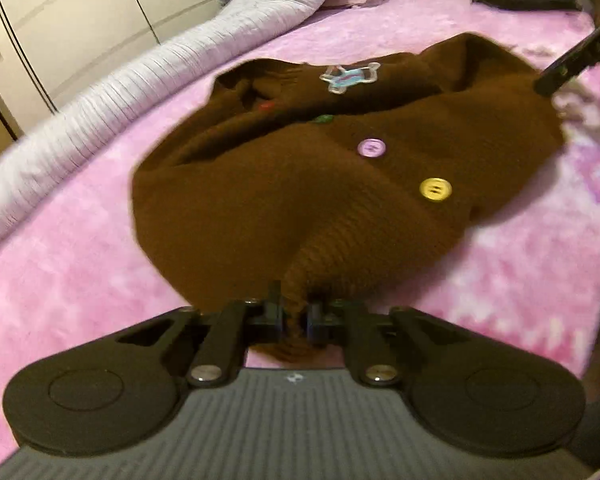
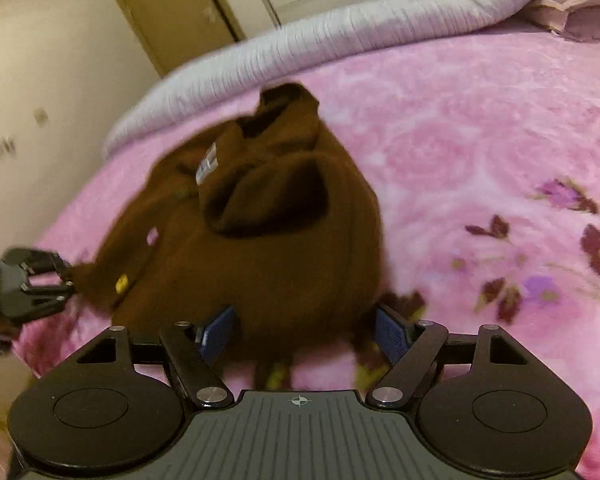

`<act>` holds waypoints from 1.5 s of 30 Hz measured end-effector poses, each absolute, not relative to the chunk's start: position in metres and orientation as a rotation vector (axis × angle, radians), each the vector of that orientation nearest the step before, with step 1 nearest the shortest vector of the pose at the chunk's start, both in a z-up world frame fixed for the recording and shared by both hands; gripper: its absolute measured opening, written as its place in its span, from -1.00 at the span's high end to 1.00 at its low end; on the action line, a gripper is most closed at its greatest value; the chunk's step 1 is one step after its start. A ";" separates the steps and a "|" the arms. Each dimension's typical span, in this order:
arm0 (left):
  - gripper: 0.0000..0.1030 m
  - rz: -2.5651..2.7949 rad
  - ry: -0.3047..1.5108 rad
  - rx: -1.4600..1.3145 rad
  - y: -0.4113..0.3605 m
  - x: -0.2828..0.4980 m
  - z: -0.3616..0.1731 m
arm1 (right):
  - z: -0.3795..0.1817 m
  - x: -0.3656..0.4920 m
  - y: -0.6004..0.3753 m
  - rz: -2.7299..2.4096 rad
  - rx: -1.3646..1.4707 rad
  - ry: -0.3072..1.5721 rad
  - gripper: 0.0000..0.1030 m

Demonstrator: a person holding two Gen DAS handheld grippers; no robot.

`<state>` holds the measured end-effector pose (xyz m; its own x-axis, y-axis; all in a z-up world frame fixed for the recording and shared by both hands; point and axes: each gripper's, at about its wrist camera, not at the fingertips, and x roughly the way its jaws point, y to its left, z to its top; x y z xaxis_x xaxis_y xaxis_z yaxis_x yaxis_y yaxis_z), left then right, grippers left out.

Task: Fold clothes
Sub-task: 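Lay the cardigan flat on the sheet with both grippers and release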

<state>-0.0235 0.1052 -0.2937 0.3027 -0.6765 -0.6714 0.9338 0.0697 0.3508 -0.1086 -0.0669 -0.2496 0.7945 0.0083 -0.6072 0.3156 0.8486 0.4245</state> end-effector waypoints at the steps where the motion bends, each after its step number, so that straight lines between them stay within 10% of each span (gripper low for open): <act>1: 0.86 -1.255 0.361 0.835 0.106 -0.022 -0.285 | -0.248 -0.107 -0.073 -0.156 0.613 0.637 0.61; 13: 0.86 -1.284 0.233 0.746 0.160 -0.041 -0.136 | -0.088 -0.171 -0.096 -0.101 0.644 0.337 0.84; 27: 0.52 -1.554 0.544 0.907 0.196 -0.077 -0.207 | -0.182 -0.212 -0.098 -0.599 0.457 0.681 0.77; 29: 0.27 -1.514 0.509 0.856 0.193 -0.064 -0.196 | -0.166 -0.201 -0.079 -0.514 0.369 0.610 0.65; 33: 0.24 -1.433 0.463 0.788 0.162 -0.032 -0.193 | -0.168 -0.145 -0.041 -0.269 0.249 0.596 -0.52; 38: 0.23 -1.357 0.480 0.719 0.103 0.016 -0.205 | -0.217 -0.057 -0.005 -0.051 0.047 0.722 -0.52; 39: 0.23 -1.351 0.483 0.704 0.093 0.023 -0.208 | -0.225 -0.048 -0.009 -0.060 0.038 0.739 -0.51; 42: 0.21 -1.335 0.488 0.678 0.066 0.047 -0.215 | -0.235 -0.030 -0.033 -0.090 0.079 0.756 0.84; 45: 0.21 -1.338 0.476 0.675 0.033 0.072 -0.219 | -0.209 -0.027 -0.082 -0.151 0.151 0.693 0.84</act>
<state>0.0723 0.0329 -0.2186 0.1828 -0.7206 -0.6689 0.9811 0.0899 0.1713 -0.0269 -0.0817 -0.2090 0.7594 -0.0880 -0.6447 0.1883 0.9782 0.0882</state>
